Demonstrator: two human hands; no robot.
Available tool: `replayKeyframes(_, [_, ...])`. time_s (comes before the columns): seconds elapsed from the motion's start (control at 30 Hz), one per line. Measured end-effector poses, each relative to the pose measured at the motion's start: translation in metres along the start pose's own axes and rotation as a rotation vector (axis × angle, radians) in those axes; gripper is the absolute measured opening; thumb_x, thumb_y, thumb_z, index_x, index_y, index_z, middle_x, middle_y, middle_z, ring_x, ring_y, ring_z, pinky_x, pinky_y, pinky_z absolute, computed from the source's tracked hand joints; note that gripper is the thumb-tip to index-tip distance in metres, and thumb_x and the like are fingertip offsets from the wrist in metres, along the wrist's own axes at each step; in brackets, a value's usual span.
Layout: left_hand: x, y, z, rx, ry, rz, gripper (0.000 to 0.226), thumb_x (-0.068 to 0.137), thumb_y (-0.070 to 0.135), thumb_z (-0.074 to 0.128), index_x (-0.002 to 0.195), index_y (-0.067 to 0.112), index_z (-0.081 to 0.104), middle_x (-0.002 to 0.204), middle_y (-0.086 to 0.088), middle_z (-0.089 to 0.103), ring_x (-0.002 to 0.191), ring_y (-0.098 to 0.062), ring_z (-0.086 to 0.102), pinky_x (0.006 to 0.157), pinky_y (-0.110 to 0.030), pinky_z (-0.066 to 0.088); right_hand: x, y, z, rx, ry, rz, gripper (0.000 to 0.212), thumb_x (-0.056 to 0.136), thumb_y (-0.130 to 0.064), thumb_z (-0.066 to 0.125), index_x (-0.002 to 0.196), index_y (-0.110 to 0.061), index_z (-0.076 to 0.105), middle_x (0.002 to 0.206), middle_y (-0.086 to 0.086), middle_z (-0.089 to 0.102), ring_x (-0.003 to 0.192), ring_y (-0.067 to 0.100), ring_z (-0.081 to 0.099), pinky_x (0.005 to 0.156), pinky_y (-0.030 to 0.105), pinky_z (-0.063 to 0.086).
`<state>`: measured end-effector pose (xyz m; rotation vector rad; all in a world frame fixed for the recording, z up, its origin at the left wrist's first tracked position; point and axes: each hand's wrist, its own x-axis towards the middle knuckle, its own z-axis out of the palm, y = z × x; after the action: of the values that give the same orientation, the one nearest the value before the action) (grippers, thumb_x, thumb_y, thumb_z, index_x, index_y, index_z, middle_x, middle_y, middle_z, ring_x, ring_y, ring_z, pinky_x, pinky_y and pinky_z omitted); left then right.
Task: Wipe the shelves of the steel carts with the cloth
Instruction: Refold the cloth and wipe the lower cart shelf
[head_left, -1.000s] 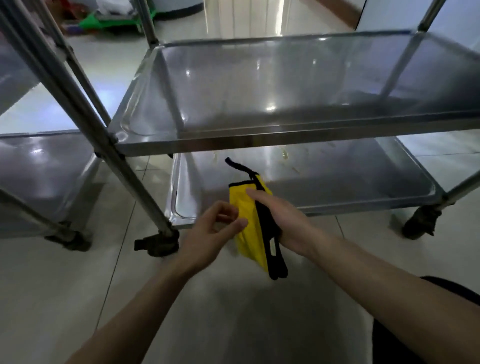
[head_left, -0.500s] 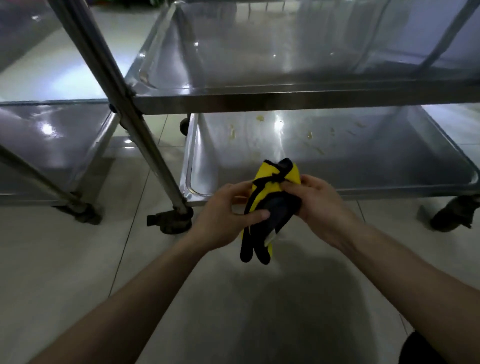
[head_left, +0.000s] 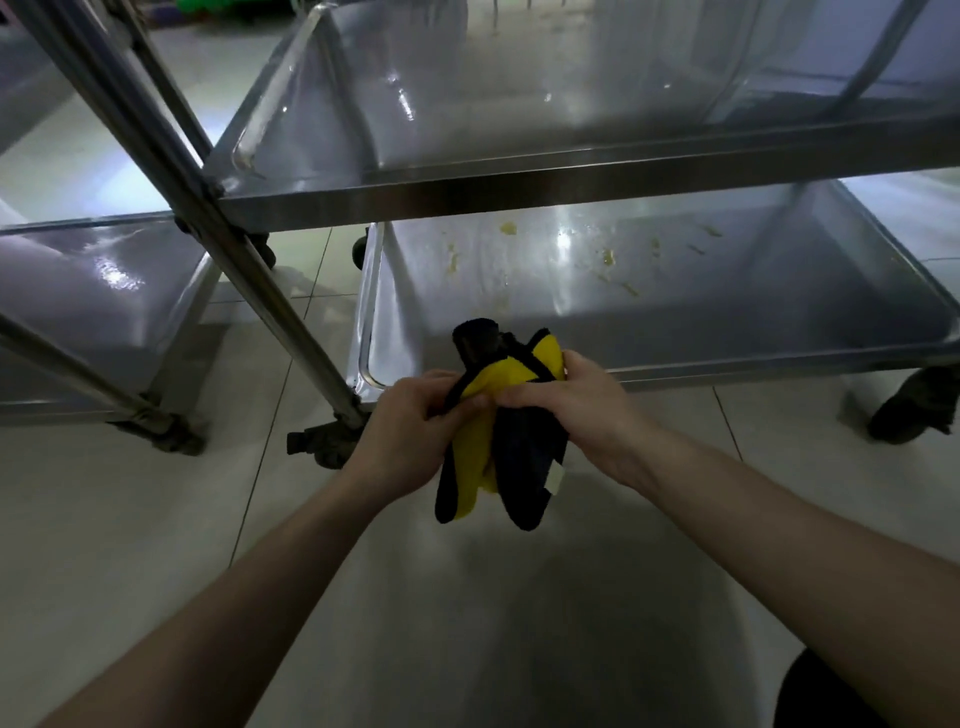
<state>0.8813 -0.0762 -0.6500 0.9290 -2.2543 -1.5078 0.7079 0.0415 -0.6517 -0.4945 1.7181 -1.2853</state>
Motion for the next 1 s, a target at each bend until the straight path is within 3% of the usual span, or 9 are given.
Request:
replayKeyframes(0.17, [0.009, -0.003, -0.030, 0.041, 0.273, -0.048, 0.025, 0.104, 0.042, 0.069, 0.125, 0.031, 0.077, 0.094, 0.027, 0.071, 0.097, 0.000, 0.069, 0.075, -0.024, 0.053, 0.014, -0.004, -0.046, -0.110, 0.204, 0.071, 0.045, 0.087, 0.000, 0.062, 0.132, -0.006, 0.061, 0.103, 0.010, 0.061, 0.096, 0.032, 0.059, 0.078, 0.046, 0.049])
replayKeyframes(0.33, [0.011, 0.003, -0.050, 0.125, 0.381, -0.066, 0.024, 0.105, 0.049, 0.064, 0.121, 0.031, 0.067, 0.094, 0.026, 0.061, 0.089, 0.006, 0.057, 0.069, -0.019, 0.043, 0.007, -0.015, -0.086, -0.307, 0.107, 0.045, 0.102, 0.086, -0.013, 0.088, 0.168, -0.022, 0.027, 0.150, 0.007, 0.053, 0.129, 0.033, 0.058, 0.095, 0.040, 0.054])
replayKeyframes(0.5, [0.007, 0.006, -0.054, 0.128, 0.422, -0.069, 0.029, 0.102, 0.067, 0.058, 0.102, 0.038, 0.064, 0.094, 0.019, 0.065, 0.088, -0.001, 0.062, 0.067, -0.030, 0.049, 0.003, -0.028, -0.109, -0.159, 0.186, -0.142, 0.060, 0.094, -0.025, 0.082, 0.149, -0.026, 0.058, 0.124, 0.002, 0.073, 0.112, 0.026, 0.071, 0.095, 0.045, 0.058])
replayKeyframes(0.57, [0.001, 0.010, -0.052, -0.049, 0.357, -0.130, 0.028, 0.091, 0.074, 0.062, 0.099, 0.048, 0.069, 0.104, 0.018, 0.071, 0.100, -0.009, 0.068, 0.083, -0.044, 0.059, 0.002, -0.031, -0.110, -0.079, 0.161, -0.129, 0.042, 0.093, -0.030, 0.080, 0.132, -0.019, 0.072, 0.117, 0.004, 0.079, 0.111, 0.034, 0.074, 0.094, 0.046, 0.060])
replayKeyframes(0.67, [-0.003, 0.021, -0.050, -0.344, 0.282, -0.190, 0.032, 0.074, 0.062, 0.077, 0.103, 0.049, 0.076, 0.126, 0.005, 0.071, 0.120, -0.027, 0.068, 0.105, -0.060, 0.057, 0.001, -0.030, -0.105, 0.056, 0.098, -0.120, 0.043, 0.091, -0.039, 0.077, 0.126, -0.013, 0.077, 0.119, 0.009, 0.080, 0.116, 0.033, 0.074, 0.101, 0.049, 0.058])
replayKeyframes(0.73, [-0.002, 0.027, -0.051, -0.515, 0.300, -0.258, 0.050, 0.070, 0.053, 0.079, 0.116, 0.032, 0.076, 0.130, -0.006, 0.068, 0.118, -0.032, 0.070, 0.096, -0.059, 0.061, 0.002, -0.031, -0.101, 0.070, 0.110, -0.116, 0.034, 0.101, -0.030, 0.070, 0.129, -0.011, 0.075, 0.122, 0.013, 0.079, 0.118, 0.034, 0.073, 0.099, 0.049, 0.056])
replayKeyframes(0.83, [-0.001, 0.037, -0.058, -0.752, 0.257, -0.308, 0.049, 0.097, 0.041, 0.062, 0.130, 0.005, 0.067, 0.114, -0.008, 0.074, 0.099, -0.023, 0.076, 0.082, -0.044, 0.059, 0.002, -0.040, -0.103, 0.146, 0.111, -0.144, 0.029, 0.105, -0.020, 0.064, 0.131, -0.010, 0.073, 0.122, 0.011, 0.079, 0.110, 0.029, 0.075, 0.086, 0.039, 0.062])
replayKeyframes(0.93, [0.000, 0.040, -0.069, -0.835, 0.240, -0.331, 0.049, 0.110, 0.030, 0.045, 0.150, 0.006, 0.059, 0.138, -0.012, 0.068, 0.126, -0.034, 0.065, 0.100, -0.051, 0.052, 0.000, -0.051, -0.115, 0.320, 0.000, -0.184, 0.035, 0.105, -0.035, 0.060, 0.134, -0.018, 0.072, 0.125, 0.006, 0.077, 0.109, 0.024, 0.075, 0.085, 0.037, 0.062])
replayKeyframes(1.0, [0.001, 0.039, -0.068, -0.833, 0.190, -0.356, 0.048, 0.111, 0.030, 0.042, 0.151, 0.008, 0.059, 0.144, -0.014, 0.067, 0.130, -0.037, 0.063, 0.101, -0.051, 0.050, -0.004, -0.045, -0.110, 0.163, -0.144, -0.022, 0.041, 0.095, -0.038, 0.070, 0.133, -0.023, 0.070, 0.125, 0.005, 0.079, 0.110, 0.026, 0.077, 0.085, 0.041, 0.064])
